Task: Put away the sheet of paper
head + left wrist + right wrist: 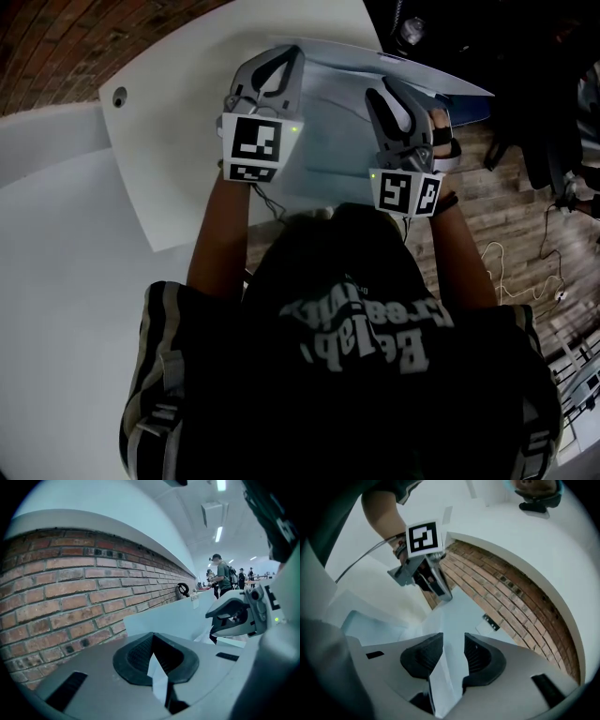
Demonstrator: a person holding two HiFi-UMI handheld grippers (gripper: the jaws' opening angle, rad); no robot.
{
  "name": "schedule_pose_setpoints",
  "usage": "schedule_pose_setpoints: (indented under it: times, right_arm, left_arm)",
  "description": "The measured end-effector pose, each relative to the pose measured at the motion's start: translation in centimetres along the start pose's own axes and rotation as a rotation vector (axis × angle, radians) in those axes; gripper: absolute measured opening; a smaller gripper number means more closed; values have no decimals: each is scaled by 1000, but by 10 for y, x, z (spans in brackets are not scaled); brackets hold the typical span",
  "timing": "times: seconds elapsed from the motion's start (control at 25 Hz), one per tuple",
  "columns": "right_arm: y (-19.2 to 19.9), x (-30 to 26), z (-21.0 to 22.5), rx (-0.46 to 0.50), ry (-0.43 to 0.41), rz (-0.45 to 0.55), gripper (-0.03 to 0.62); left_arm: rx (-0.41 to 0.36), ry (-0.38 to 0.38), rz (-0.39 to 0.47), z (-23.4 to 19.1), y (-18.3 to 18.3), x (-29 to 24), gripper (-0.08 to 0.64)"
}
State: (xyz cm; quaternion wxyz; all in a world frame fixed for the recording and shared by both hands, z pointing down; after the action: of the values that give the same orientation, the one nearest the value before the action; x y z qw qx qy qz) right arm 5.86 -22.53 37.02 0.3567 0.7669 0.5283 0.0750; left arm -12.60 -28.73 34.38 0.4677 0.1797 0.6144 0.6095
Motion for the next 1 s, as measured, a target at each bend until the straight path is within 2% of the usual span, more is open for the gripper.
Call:
schedule_pose_setpoints:
  times: [0.12, 0.16, 0.28, 0.36, 0.52, 0.8, 1.0]
  right_arm:
    - [-12, 5, -12, -72, -28, 73, 60]
    - [-10, 2, -20, -112, -73, 58, 1]
    - [13, -20, -41, -281, -235, -77, -6]
    - [31, -39, -50, -338, -289, -183, -6]
    - [47, -73, -70, -343, -391, -320, -6]
    - [60, -108, -111, -286, -596, -443, -6]
    - [68, -105, -114, -252, -633, -485, -6]
  left_arm:
    - [-1, -2, -2, -1, 0, -1, 2]
    - [-2, -3, -4, -1, 1, -1, 2]
    - [-8, -3, -9, -1, -1, -4, 2]
    - [-11, -2, -12, -2, -2, -6, 2]
    - [-12, -3, -18, -5, -1, -5, 2]
    - [-8, -4, -21, -4, -2, -5, 2]
    - [-11, -9, -30, -7, -1, -6, 2]
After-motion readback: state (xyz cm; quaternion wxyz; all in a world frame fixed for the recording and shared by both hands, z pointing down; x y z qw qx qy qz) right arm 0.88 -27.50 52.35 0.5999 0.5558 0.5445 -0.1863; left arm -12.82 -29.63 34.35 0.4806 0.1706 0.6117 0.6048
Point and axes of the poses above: the fingertips, and each gripper's own axes: x backward along the fingers, z to its right, y out of its underside, the point moved 9 cm from there along x, backward along the fingers, and after that the axes turned 2 degrees about -z, right-handed, at the moved point
